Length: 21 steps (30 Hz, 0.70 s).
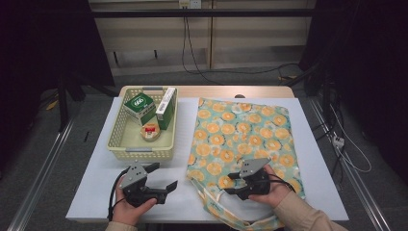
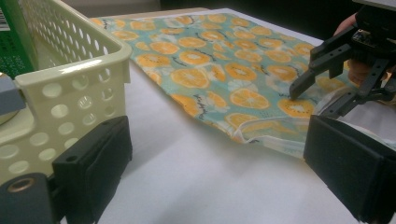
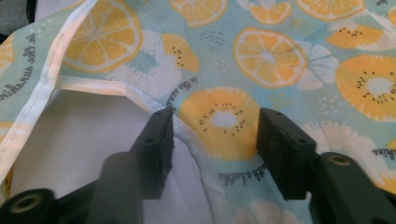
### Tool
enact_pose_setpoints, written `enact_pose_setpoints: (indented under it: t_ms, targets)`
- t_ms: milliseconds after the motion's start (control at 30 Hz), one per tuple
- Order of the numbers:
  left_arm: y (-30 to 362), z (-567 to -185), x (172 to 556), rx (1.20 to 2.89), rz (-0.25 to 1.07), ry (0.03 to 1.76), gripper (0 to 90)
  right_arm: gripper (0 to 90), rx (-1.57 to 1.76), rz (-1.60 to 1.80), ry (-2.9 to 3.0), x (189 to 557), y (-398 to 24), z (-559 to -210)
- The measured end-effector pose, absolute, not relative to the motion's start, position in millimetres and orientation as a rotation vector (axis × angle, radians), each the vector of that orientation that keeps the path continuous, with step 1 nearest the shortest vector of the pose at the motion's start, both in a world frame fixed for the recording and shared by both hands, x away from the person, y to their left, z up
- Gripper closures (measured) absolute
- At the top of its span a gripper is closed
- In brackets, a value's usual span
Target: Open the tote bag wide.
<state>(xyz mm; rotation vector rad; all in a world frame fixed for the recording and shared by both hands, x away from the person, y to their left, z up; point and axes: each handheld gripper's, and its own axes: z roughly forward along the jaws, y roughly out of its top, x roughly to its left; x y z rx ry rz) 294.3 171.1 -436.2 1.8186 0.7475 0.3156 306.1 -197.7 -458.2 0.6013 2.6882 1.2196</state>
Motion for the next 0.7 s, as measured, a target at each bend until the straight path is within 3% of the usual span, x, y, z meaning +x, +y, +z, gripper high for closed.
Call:
enact_pose_setpoints:
  t_ms: [100, 133, 233, 433, 700]
  targets:
    - [174, -436, 295, 1.809, 0.318, 0.756, 7.6, 72.5, 0.590, 1.249, 2.684, 306, -197, -459]
    - [175, -435, 295, 1.808, 0.320, 0.755, 7.6, 83.1, 0.577, 1.255, 2.697, 306, -195, -459]
    - [178, -435, 295, 1.798, 0.326, 0.765, 7.6, 90.0, 0.579, 1.243, 2.694, 307, -194, -459]
    - [180, -434, 294, 1.788, 0.332, 0.768, 7.6, 90.0, 0.625, 1.243, 2.673, 308, -192, -458]
    - [182, -433, 294, 1.785, 0.335, 0.765, 7.6, 90.0, 0.738, 1.287, 2.637, 335, -177, -453]
